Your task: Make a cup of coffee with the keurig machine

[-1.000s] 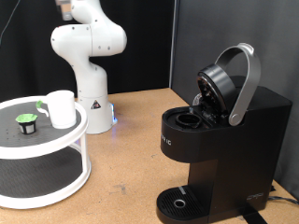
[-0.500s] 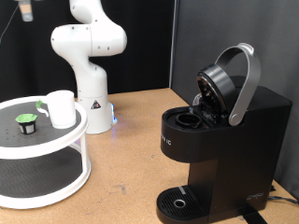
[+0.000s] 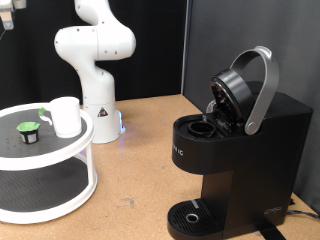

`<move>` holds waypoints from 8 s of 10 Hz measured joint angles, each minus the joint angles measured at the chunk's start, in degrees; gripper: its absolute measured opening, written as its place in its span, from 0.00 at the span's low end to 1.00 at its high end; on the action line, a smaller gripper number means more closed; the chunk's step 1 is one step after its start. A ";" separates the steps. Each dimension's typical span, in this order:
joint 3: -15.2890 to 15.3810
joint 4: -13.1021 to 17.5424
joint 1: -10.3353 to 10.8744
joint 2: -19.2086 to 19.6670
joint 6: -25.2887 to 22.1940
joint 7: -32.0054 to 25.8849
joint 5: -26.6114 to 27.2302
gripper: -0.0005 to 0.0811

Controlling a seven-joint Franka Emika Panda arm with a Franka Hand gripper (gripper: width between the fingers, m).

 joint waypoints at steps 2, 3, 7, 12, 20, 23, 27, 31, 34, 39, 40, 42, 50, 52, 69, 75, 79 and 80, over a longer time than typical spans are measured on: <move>-0.03 0.18 0.00 0.50 0.00 -0.14 -0.11 0.99; -0.43 -0.26 0.32 0.37 0.89 -2.35 0.17 0.99; -6.70 -2.79 4.68 1.32 2.72 -18.38 3.83 0.99; -9.98 -4.78 6.93 2.66 6.32 -26.48 5.87 0.99; -14.18 -5.18 9.75 11.64 9.08 -28.84 8.10 0.99; -14.15 -5.15 9.86 12.84 9.67 -29.07 8.10 0.99; -14.20 -6.04 9.86 13.42 10.44 -29.34 7.87 0.99; -14.45 -8.95 9.86 15.27 14.96 -30.72 6.66 0.99; -15.08 -11.52 9.86 16.73 19.70 -31.02 5.73 0.99; -17.05 -13.54 9.86 18.85 24.11 -33.82 5.54 0.99; -17.35 -13.64 9.86 19.31 24.43 -34.17 5.56 0.99; -17.74 -13.78 9.87 20.22 25.17 -34.68 5.66 0.99; -17.85 -15.51 9.88 23.46 29.82 -35.91 7.21 0.99; -17.85 -15.60 9.88 23.60 30.02 -36.07 7.75 0.85; -18.27 -7.64 9.95 22.03 20.74 -36.67 16.50 0.59; -17.48 0.37 13.55 25.70 11.19 -32.12 26.75 0.59; -17.39 1.78 15.33 26.23 5.07 -33.39 34.78 0.59; -16.91 2.74 16.23 26.89 3.71 -31.95 37.11 0.59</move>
